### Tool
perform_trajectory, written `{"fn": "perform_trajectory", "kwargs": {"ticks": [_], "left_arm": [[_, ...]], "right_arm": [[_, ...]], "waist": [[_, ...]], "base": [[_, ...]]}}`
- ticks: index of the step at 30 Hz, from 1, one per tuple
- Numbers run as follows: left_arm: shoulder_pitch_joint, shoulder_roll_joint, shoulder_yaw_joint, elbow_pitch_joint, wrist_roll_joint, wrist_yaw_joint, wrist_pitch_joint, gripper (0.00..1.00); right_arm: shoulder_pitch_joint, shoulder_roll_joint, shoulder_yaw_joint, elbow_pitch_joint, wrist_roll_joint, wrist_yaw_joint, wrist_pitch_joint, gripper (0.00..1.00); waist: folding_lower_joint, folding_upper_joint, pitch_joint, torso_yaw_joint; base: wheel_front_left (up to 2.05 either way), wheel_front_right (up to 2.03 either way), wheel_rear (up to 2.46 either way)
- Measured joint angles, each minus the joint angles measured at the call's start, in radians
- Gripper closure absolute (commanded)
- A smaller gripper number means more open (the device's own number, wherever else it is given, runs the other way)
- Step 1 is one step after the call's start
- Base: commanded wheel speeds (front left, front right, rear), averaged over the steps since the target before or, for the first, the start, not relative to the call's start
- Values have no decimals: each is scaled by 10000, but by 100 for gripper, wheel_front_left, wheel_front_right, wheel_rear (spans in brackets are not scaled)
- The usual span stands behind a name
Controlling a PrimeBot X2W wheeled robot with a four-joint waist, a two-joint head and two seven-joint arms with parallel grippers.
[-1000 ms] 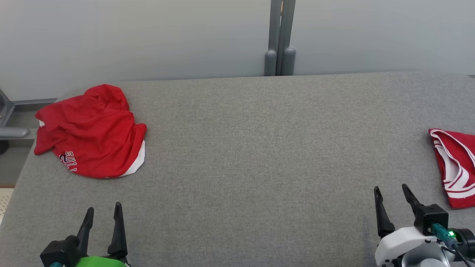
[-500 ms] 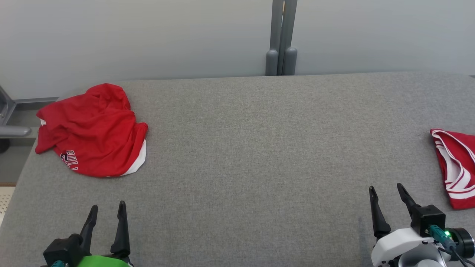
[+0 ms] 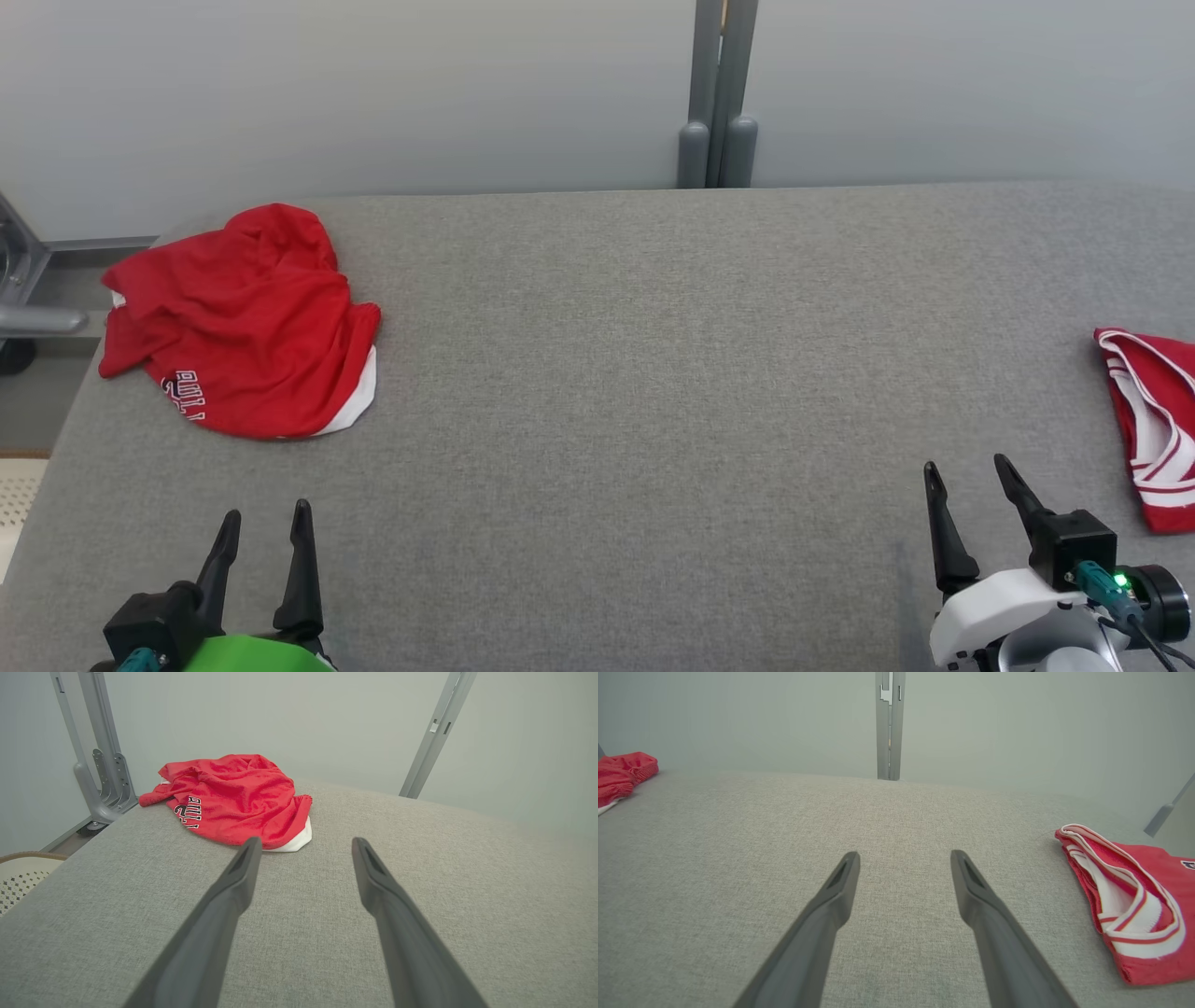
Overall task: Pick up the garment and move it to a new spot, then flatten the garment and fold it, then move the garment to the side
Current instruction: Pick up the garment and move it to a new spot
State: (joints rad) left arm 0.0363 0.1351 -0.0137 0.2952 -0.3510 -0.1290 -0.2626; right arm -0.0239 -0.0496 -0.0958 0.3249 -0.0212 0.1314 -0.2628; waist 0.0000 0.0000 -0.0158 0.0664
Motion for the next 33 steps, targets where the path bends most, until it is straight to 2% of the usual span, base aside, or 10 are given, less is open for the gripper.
{"fn": "perform_trajectory", "kwargs": {"ticks": [12, 19, 25, 29, 33], "left_arm": [[-217, 163, 113, 52, 19, -2, -2, 0], [-63, 397, 460, 46, 44, -2, -2, 0], [73, 445, 627, -31, 71, 0, -2, 0], [112, 445, 694, -52, 88, -2, -2, 0], [122, 430, 654, -104, 88, -2, -2, 0]], "right_arm": [[-491, 0, 780, 111, 105, 0, 0, 0], [-771, 10, 1354, 332, 397, 0, 0, 0], [-802, 10, 1429, 447, 493, 0, 0, 0], [-802, 10, 1476, 476, 545, 0, 0, 0], [-805, 13, 1444, 458, 525, 0, 0, 0]], "waist": [[0, 0, -111, 1280], [0, -1, -262, 2485], [0, 0, -422, 3332], [0, 0, -538, 3624], [1, 0, -526, 3572]], "base": [[0, 0, 0], [0, 0, 0], [0, 0, 0], [0, 0, 0], [0, 0, 0]]}}
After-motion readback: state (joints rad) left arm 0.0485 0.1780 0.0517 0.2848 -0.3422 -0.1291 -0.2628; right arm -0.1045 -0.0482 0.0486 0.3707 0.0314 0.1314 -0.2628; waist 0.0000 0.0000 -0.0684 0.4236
